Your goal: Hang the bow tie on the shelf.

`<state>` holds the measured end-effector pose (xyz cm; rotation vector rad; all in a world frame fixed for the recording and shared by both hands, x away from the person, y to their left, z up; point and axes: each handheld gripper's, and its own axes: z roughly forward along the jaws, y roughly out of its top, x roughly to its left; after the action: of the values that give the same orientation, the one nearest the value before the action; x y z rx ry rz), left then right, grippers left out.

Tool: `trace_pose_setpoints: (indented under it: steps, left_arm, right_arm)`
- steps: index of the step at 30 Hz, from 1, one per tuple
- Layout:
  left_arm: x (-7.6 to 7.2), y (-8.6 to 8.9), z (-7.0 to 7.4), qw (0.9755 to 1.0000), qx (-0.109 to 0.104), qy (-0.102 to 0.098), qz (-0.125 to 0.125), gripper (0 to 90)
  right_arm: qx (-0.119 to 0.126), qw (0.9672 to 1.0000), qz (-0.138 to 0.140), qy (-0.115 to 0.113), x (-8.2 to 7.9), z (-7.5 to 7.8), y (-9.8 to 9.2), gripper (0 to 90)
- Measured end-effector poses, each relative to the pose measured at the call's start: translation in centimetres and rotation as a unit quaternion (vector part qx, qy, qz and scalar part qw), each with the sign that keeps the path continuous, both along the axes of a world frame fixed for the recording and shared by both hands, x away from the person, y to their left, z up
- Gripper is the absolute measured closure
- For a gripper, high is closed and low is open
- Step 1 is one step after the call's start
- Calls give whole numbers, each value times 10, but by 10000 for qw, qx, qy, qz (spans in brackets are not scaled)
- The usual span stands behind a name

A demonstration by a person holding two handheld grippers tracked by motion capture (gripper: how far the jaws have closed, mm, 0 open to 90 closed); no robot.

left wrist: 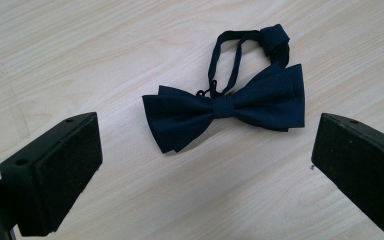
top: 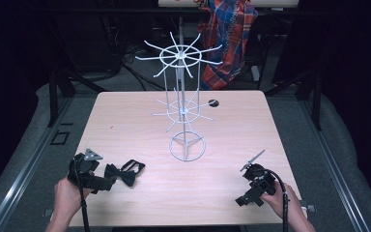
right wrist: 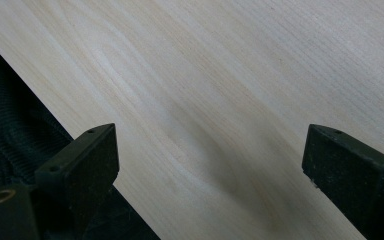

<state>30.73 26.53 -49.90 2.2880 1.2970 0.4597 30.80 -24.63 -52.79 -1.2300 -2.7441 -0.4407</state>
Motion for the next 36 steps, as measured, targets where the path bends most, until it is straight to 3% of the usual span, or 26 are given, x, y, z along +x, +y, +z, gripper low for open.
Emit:
trace_pose_setpoints:
  steps: [15, 26, 33, 36]
  left_arm:
    - [4, -6, 4, 10000, 9, -16, 61, 2]
    - [10, -16, 6, 10000, 45, 0, -48, 2]
    - [18, -27, 8, 9998, 129, -110, -104, 2]
    - [21, -30, 11, 9997, 41, -173, -165, 2]
  right_arm:
    - [59, 10000, -2, 54, 0, 0, 1, 77]
    - [67, 10000, -34, 50, 0, 0, 1, 76]
    - [61, 10000, -45, 31, 0, -1, 1, 76]
    - [33, 10000, 9, 72, 1, -1, 1, 76]
